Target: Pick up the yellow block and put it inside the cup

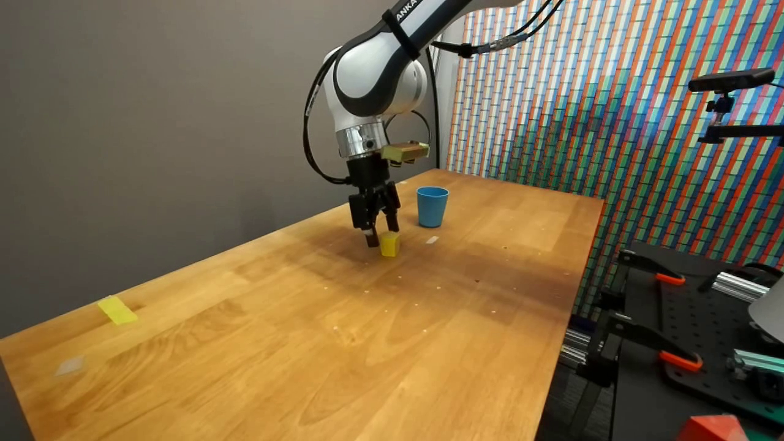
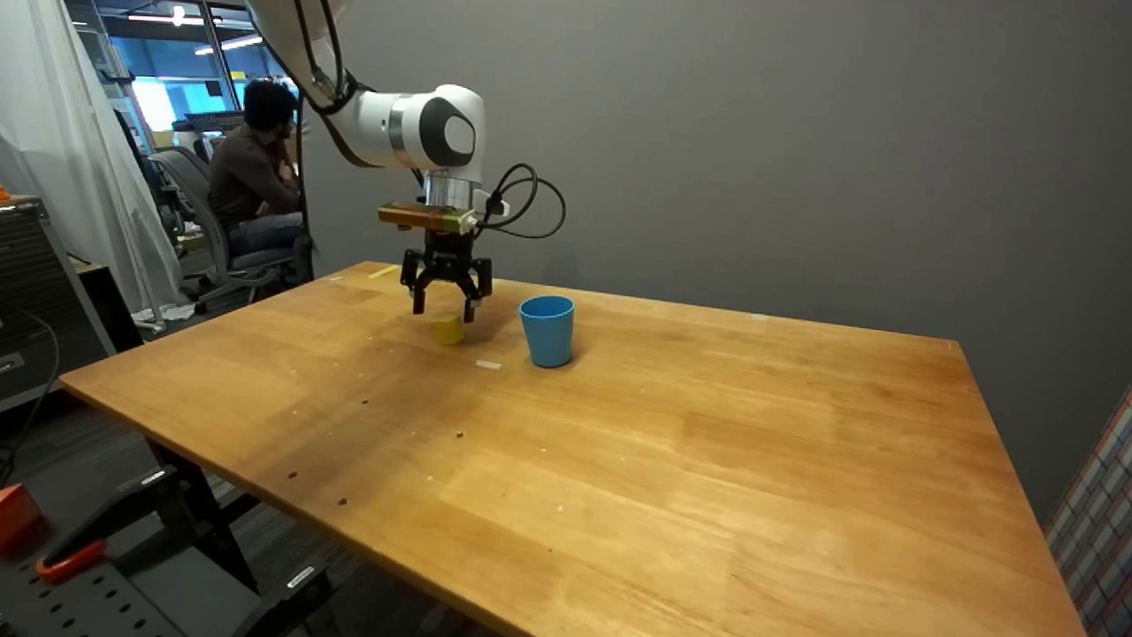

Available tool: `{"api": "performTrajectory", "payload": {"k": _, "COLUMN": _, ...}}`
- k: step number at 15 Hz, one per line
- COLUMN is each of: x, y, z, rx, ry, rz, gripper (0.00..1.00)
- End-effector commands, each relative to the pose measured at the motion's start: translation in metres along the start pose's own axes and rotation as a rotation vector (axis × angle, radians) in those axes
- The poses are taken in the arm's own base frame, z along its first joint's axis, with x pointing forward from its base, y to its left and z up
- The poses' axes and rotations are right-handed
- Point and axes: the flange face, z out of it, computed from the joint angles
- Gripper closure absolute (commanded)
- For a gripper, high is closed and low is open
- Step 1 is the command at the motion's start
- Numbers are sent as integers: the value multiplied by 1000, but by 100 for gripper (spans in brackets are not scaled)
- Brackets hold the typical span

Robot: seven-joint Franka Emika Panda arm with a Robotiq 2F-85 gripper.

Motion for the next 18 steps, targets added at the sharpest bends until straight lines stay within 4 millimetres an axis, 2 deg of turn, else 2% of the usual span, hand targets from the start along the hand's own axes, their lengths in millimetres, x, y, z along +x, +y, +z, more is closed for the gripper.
{"api": "performTrajectory", "payload": {"k": 1, "x": -9, "y": -3, "z": 1, "rx": -19, "ry": -33, "rz": 44, "gripper": 26}}
{"api": "performTrajectory", "payload": {"k": 6, "x": -14, "y": -6, "z": 6, "rx": -31, "ry": -64, "rz": 83, "gripper": 65}}
{"api": "performTrajectory", "payload": {"k": 8, "x": -17, "y": 1, "z": -8, "rx": -45, "ry": -45, "rz": 116, "gripper": 80}}
{"api": "performTrajectory", "payload": {"k": 9, "x": -20, "y": 10, "z": -24, "rx": -56, "ry": -15, "rz": 148, "gripper": 85}}
{"api": "performTrajectory", "payload": {"k": 10, "x": -21, "y": 16, "z": -35, "rx": -67, "ry": 5, "rz": 173, "gripper": 83}}
{"api": "performTrajectory", "payload": {"k": 15, "x": -39, "y": 78, "z": -119, "rx": -123, "ry": 143, "rz": 363, "gripper": 83}}
{"api": "performTrajectory", "payload": {"k": 18, "x": -53, "y": 113, "z": -145, "rx": -119, "ry": 182, "rz": 476, "gripper": 84}}
